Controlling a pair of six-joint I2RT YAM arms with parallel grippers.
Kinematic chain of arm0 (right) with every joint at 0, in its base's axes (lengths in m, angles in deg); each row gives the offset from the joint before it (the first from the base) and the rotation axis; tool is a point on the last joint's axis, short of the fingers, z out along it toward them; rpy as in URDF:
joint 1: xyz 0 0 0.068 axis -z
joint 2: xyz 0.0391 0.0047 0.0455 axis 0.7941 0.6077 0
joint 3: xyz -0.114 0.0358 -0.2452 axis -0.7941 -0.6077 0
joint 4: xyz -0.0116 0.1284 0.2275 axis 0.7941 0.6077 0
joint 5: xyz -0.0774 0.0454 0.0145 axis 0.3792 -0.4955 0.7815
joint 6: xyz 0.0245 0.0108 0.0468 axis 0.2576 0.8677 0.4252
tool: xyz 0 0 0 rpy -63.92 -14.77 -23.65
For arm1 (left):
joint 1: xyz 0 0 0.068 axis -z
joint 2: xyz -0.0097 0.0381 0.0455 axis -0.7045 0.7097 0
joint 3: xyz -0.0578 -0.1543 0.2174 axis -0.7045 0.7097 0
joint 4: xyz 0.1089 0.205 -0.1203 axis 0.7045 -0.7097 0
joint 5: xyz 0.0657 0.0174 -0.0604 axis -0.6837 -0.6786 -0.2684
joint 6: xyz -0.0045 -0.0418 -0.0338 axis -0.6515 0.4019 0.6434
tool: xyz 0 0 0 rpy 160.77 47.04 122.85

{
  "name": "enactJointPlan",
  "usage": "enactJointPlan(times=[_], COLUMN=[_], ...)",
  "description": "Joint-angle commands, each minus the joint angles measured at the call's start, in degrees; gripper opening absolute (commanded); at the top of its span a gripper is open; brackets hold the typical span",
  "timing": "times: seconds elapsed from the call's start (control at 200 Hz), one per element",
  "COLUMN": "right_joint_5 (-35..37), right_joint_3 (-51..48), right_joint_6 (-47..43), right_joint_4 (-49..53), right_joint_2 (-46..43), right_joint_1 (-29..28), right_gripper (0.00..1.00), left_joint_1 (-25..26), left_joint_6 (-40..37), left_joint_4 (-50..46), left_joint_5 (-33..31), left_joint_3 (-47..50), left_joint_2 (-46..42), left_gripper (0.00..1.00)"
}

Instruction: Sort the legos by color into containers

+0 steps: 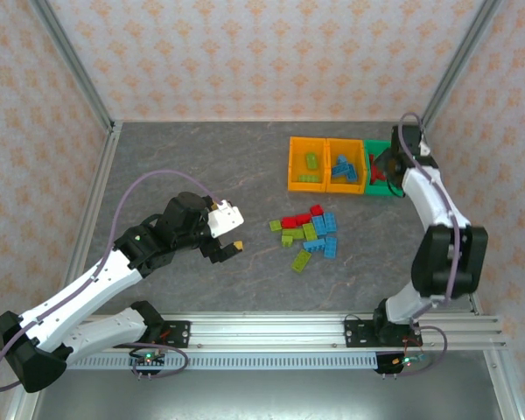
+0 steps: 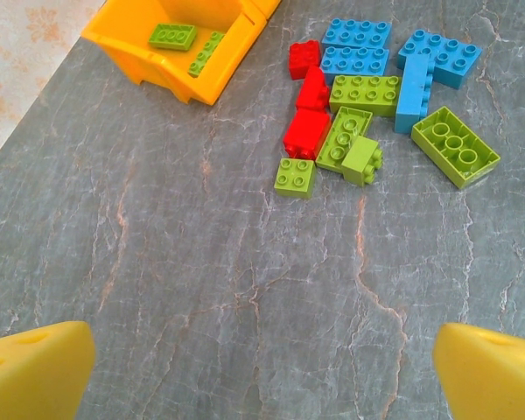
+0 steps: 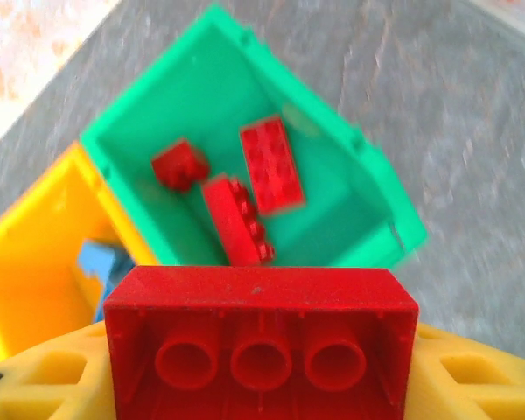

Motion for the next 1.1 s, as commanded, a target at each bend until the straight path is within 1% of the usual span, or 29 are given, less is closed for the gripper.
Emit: enactJointPlan(times=[0.0,0.05,0.11,0.155,0.24,0.31,0.39,0.475,0.55,0.626,0.661,0.701,0.756,0.851,0.926,1.001,1.096], right_joint_5=[-0.31,-0.57,-0.89,-1.31,-1.09,-1.17,-3.59,-8.51,-14.24,-20.00,-20.80,-21.35,-21.73,-21.19,-19.92,-16.86,-15.29], right_joint_3=[7.78,12.24,17.69,20.84,23.93,23.54,19.11,12.17,5.46,-1.88,-4.12,-6.62,-9.59,-14.14,-17.41,-20.16,-23.62], right_joint_6=[-1.38,-1.26,-1.67,-2.39,-3.16,-3.53,-3.23,-2.92,-3.05,-3.82,-4.12,-4.60,-4.71,-1.54,1.91,5.73,8.90], right_joint_4=[2.15,3.77,5.89,7.21,9.49,10.81,9.80,8.66,8.74,9.65,11.12,13.61,17.38,21.22,22.95,24.71,25.44], right_joint_2=[8.46,12.68,16.56,18.36,18.83,17.02,12.21,5.00,-2.86,-12.23,-16.14,-20.83,-28.14,-38.48,-45.03,-49.85,-53.86], right_joint_1=[1.44,1.68,1.77,1.74,1.79,1.81,1.80,1.64,0.82,-1.61,-3.14,-5.45,-9.42,-17.76,-23.88,-28.52,-31.45], right_gripper=[0.58,0.62,0.76,0.83,0.93,0.96,0.97,0.96,0.96,0.95,0.94,0.94,0.94,0.91,0.89,0.87,0.86], left_joint_1=[-0.43,-0.45,-0.44,-0.44,-0.44,-0.44,-0.74,-1.41,-1.26,-0.44,0.42,1.51,2.43,2.41,2.43,2.45,2.46], left_joint_6=[0.30,0.32,0.26,0.25,0.50,0.59,1.80,6.76,13.78,21.14,23.89,26.57,31.41,38.93,43.09,46.28,46.68], left_joint_4=[0.78,0.79,0.77,0.86,1.12,1.14,1.59,2.86,2.88,1.23,0.35,-0.17,0.25,-0.96,-3.26,-1.94,2.20], left_joint_5=[0.38,0.27,0.08,0.16,0.64,2.19,6.59,10.32,10.88,10.78,10.21,8.73,4.89,-2.82,-6.50,-6.67,-2.91], left_joint_3=[-0.06,-0.06,-0.02,0.05,-0.04,-0.27,-1.07,-2.87,-6.47,-11.22,-13.16,-14.81,-16.26,-18.86,-21.28,-21.53,-20.92], left_joint_2=[-1.38,-1.55,-1.66,-1.70,-1.66,-1.48,-1.05,-0.05,2.15,5.52,7.40,9.66,12.91,19.83,25.88,30.78,36.25], left_gripper=[1.00,1.00,1.00,1.00,1.00,1.00,1.00,1.00,1.00,1.00,1.00,1.00,0.98,0.90,0.83,0.77,0.74])
